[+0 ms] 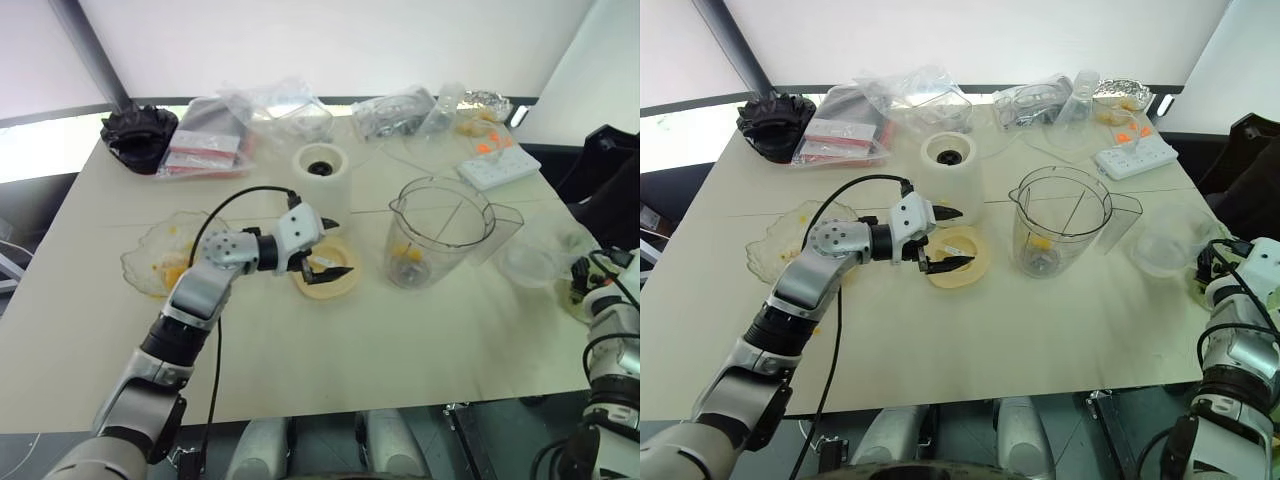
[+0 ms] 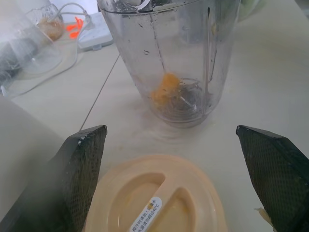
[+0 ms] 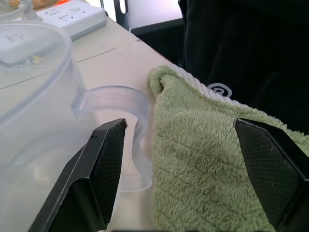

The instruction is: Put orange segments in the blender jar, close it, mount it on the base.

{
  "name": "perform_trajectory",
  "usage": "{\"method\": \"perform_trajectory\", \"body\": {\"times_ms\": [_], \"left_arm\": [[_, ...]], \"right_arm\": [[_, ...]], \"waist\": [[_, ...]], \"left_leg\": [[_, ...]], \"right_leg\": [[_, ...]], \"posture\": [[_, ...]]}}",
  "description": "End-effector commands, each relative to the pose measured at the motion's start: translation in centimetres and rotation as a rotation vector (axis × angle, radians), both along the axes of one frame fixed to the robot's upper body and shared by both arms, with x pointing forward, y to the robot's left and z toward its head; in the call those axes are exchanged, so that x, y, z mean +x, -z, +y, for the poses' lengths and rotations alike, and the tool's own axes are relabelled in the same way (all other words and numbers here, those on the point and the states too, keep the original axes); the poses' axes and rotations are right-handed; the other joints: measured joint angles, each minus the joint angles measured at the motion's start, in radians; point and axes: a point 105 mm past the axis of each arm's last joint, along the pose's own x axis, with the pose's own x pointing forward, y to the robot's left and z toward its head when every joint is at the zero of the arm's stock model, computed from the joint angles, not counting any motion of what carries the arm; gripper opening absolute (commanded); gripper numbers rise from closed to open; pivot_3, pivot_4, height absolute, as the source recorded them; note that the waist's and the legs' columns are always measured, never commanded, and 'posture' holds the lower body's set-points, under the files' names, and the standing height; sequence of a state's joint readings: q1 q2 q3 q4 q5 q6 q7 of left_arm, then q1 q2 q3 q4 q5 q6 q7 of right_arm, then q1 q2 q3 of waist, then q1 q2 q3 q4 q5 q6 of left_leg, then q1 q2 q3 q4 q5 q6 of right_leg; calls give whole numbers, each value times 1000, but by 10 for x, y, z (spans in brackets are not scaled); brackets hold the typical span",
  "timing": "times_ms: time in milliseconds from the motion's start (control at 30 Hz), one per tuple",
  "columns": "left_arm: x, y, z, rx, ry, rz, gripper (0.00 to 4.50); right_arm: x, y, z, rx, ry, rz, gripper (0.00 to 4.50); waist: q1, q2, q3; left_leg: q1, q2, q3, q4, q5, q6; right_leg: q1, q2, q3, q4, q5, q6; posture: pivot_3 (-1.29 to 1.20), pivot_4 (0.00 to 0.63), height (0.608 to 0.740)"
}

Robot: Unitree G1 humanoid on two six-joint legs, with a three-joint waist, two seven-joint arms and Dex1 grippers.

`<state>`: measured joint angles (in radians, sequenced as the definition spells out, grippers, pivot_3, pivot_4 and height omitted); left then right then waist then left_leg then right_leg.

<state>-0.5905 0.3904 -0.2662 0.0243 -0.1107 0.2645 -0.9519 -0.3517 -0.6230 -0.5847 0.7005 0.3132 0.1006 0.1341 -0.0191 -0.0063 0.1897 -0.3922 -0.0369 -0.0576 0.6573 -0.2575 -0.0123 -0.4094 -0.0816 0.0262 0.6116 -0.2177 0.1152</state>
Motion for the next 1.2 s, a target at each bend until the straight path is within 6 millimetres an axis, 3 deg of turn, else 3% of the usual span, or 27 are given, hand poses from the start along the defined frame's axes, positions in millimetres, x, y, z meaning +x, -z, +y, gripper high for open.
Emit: {"method": "perform_trajectory", "body": {"times_ms": [33, 433, 867, 967, 1133, 1200], "left_arm": [[-3, -9, -2, -4, 9, -39, 4500], [-3, -9, -2, -3, 7, -39, 4500], [-2, -10, -2, -1, 8, -41, 4500], [-2, -10, -2, -2, 6, -42, 4500], [-1, -10, -2, -2, 3, -44, 4500], [-1, -10, -2, -2, 4, -44, 4500]], "right_arm": [[4, -16, -6, -60, -5, -24, 3674], [-2, -18, -23, -98, 43, -3, 3674], [1, -24, -29, -113, 57, -4, 3674], [3, -24, -27, -111, 51, -9, 2818], [5, -24, -25, -111, 41, -12, 304], [5, -23, -24, -111, 37, -14, 62]], "waist": [[0, 0, 0], [1, 0, 0], [1, 0, 0], [1, 0, 0], [1, 0, 0], [3, -1, 0]], "left_leg": [[0, 0, 0, 0, 0, 0], [0, 0, 0, 0, 0, 0], [0, -1, 0, 0, 0, 0], [0, -1, 0, -1, 0, 0], [0, -1, 0, -1, 0, 0], [0, -1, 0, -1, 0, 0]], "right_leg": [[0, 0, 0, 0, 0, 0], [0, 0, 0, 0, 0, 0], [0, 0, 0, -1, 0, 0], [0, 0, 0, -1, 0, 0], [0, 0, 0, -1, 0, 0], [1, 0, 0, -1, 0, 0]], "posture": [[0, 150, 740], [0, 150, 740], [0, 150, 740], [0, 150, 740], [0, 150, 740], [0, 150, 740]]}}
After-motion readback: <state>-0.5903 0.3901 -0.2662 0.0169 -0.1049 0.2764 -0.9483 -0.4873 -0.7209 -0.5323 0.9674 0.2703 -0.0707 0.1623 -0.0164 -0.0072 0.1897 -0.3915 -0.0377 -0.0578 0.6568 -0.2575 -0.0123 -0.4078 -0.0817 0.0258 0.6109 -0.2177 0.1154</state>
